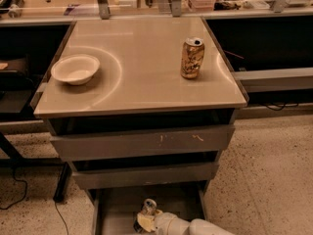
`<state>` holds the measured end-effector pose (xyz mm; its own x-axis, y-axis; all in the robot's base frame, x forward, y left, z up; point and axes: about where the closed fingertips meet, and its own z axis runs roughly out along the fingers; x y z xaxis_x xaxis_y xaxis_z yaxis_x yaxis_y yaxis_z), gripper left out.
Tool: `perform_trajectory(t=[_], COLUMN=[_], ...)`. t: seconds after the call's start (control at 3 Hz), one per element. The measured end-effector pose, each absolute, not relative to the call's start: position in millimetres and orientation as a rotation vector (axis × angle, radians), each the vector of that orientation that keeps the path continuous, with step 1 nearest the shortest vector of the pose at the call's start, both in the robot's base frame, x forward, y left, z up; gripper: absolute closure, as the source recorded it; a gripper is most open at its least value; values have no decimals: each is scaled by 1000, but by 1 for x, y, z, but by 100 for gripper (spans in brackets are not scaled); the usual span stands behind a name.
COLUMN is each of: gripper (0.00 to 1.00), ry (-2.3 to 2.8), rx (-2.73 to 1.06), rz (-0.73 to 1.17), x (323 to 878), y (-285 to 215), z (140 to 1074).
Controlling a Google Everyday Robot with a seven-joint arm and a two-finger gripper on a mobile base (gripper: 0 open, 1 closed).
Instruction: Place redbull can into bottom drawer
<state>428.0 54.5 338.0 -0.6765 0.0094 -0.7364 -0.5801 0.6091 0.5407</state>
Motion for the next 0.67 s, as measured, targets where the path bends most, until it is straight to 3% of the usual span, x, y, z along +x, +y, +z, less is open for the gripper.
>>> perform_trajectory(t=[0.67], gripper=[100], ry=[2120], rx=[-348], rz=[957], x=[457], y=[39], z=[291])
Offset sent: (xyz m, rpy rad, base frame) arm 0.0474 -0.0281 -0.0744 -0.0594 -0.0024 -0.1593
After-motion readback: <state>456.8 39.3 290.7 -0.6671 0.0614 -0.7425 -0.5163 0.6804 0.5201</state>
